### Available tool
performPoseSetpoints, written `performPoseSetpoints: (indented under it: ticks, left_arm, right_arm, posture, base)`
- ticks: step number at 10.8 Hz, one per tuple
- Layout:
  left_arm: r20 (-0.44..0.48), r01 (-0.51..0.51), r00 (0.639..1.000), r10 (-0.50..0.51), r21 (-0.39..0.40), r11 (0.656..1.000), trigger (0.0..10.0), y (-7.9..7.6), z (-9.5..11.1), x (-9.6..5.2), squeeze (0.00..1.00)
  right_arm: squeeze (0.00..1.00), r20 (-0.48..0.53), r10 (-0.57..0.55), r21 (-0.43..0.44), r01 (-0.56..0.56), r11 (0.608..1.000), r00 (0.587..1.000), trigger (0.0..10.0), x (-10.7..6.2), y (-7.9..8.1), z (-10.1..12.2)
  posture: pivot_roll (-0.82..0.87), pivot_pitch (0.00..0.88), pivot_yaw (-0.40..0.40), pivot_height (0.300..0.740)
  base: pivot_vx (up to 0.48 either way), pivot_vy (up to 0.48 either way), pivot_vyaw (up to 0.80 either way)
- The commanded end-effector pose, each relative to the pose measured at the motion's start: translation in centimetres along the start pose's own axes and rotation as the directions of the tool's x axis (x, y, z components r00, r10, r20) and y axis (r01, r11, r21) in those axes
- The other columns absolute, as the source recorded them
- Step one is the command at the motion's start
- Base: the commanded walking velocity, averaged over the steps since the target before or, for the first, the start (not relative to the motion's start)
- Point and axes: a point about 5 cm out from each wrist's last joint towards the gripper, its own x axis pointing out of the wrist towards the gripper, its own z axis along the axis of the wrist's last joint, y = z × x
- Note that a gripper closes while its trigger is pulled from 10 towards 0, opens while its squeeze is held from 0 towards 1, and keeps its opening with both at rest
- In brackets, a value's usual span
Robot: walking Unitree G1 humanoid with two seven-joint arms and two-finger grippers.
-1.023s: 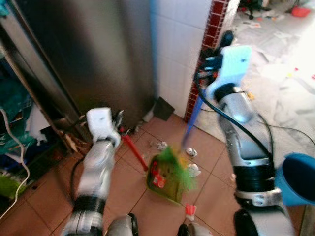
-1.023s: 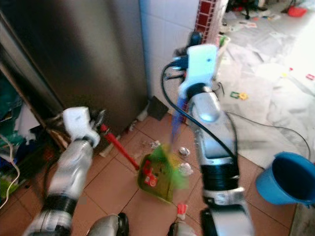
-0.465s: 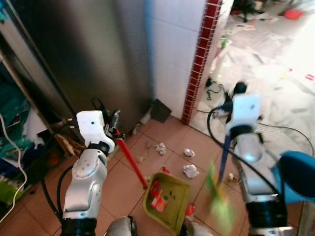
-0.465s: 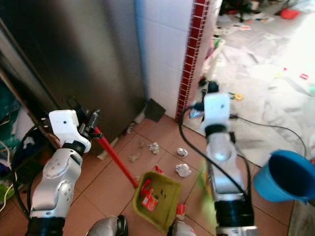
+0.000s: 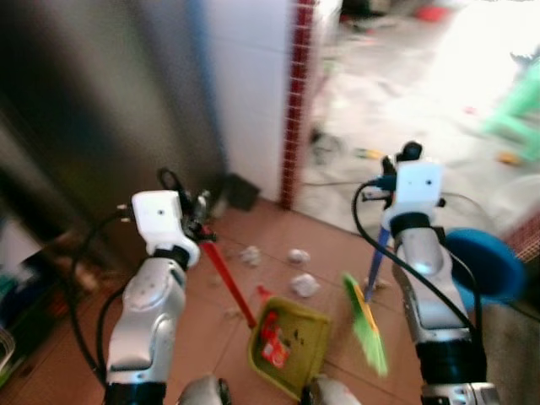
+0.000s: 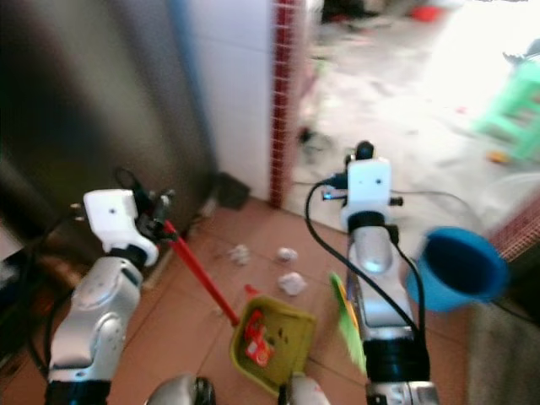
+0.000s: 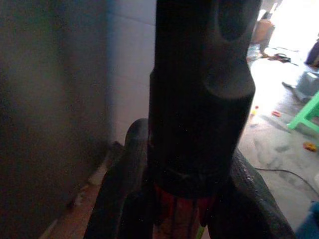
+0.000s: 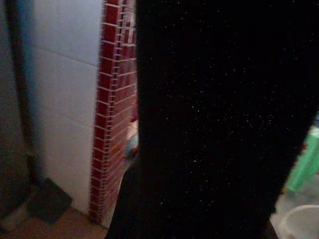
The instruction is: Sweep floor
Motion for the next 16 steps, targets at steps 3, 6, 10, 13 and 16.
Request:
performPoseSetpoints:
  ticks: [3, 6, 10, 13, 16]
  left_arm:
    - [0.046, 0.037, 0.998, -0.036, -0.022, 0.999, 10.0, -0.8, 1.3, 0.3, 0.0]
    - [0.043, 0.04, 0.998, -0.039, -0.019, 0.999, 10.0, -0.8, 1.4, 0.2, 0.0]
    - [0.037, -0.007, 0.999, 0.008, -0.024, 1.0, 10.0, -0.4, 1.3, 0.2, 0.0]
    - [0.09, -0.055, 0.994, 0.056, -0.013, 0.998, 10.0, 1.1, 2.7, 0.9, 0.0]
    - [0.131, -0.105, 0.986, 0.105, -0.005, 0.994, 10.0, 2.6, 4.0, 1.3, 0.0]
  right_arm:
    - [0.0, 0.021, -0.018, -0.024, 0.018, 1.0, 1.0, 10.0, 0.1, -0.9, 0.3]
    - [0.0, 0.02, -0.013, -0.023, 0.014, 1.0, 1.0, 10.0, 0.1, -0.6, 0.4]
    - [0.0, -0.001, -0.025, -0.046, 0.025, 0.999, 1.0, 10.0, -0.8, -1.7, -0.3]
    - [0.0, -0.011, -0.027, -0.054, 0.026, 0.998, 1.0, 10.0, -1.0, -2.0, -0.6]
    - [0.0, -0.037, -0.046, -0.076, 0.044, 0.996, 0.998, 10.0, -0.9, -2.2, -1.1]
  posture:
    - [-0.09, 0.032, 0.045, 0.74]
    - [-0.09, 0.036, 0.04, 0.74]
    - [-0.09, 0.045, 0.04, 0.74]
    - [-0.09, 0.046, 0.035, 0.74]
    - [-0.08, 0.041, 0.034, 0.74]
  base:
    - [0.0, -0.319, 0.0]
    - [0.0, -0.316, -0.27]
    - [0.0, 0.0, 0.0]
    - [0.0, 0.0, 0.0]
    - [0.0, 0.0, -0.8]
